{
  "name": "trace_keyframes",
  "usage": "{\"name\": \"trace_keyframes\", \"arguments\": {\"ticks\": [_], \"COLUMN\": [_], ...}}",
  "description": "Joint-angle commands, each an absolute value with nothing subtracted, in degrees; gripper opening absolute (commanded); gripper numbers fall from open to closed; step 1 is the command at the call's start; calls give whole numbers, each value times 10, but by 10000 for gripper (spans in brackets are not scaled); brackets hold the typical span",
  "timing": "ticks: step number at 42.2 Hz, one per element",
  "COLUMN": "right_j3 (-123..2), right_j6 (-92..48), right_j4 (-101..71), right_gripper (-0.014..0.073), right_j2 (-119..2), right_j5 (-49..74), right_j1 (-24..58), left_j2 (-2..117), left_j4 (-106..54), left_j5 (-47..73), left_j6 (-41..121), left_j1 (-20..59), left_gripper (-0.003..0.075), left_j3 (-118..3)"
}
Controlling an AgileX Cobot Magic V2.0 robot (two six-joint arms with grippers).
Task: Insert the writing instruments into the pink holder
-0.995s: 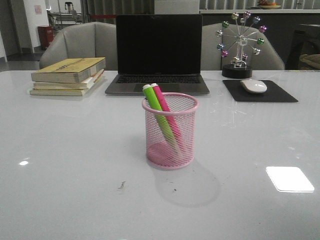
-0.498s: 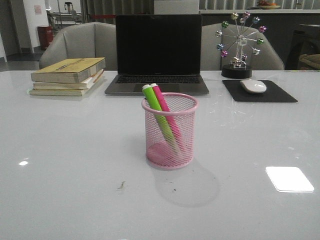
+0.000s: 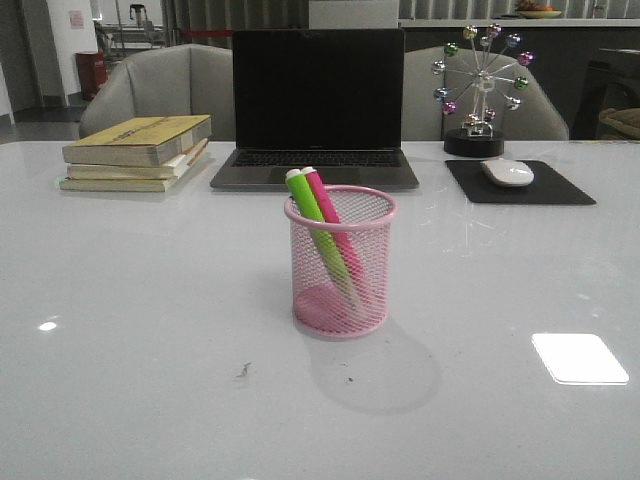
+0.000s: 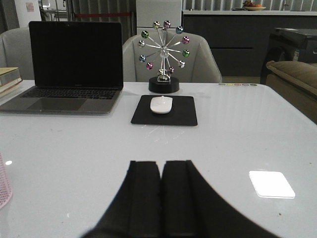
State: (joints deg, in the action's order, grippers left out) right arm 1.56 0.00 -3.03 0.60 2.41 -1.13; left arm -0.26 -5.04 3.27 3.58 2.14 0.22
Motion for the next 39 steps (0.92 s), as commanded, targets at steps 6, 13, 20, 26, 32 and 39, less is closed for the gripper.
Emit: {"name": "trace_keyframes", "arguments": {"ticks": [6, 13, 20, 26, 32, 39], "right_j3": [13, 13, 13, 13, 13, 13], "right_j6": [-3, -3, -3, -3, -3, -3], "right_j4": [-48, -48, -48, -48, -48, -48], "right_gripper": [57, 57, 57, 57, 57, 57], "right_j2": [18, 18, 18, 18, 18, 18], "right_j5": [-48, -52, -52, -52, -52, -52], "right_j1": [-12, -12, -12, -11, -1, 1], "left_j2": [-14, -14, -14, -14, -14, -14], "left_j4": [-56, -56, -56, -56, -56, -56], "left_j5": [-17, -17, -17, -17, -17, -17], "left_j6": [36, 36, 36, 36, 36, 36], "left_j1": [25, 25, 25, 25, 25, 25], "left_gripper": [92, 92, 92, 92, 92, 92], "left_j3": [5, 5, 5, 5, 5, 5]}}
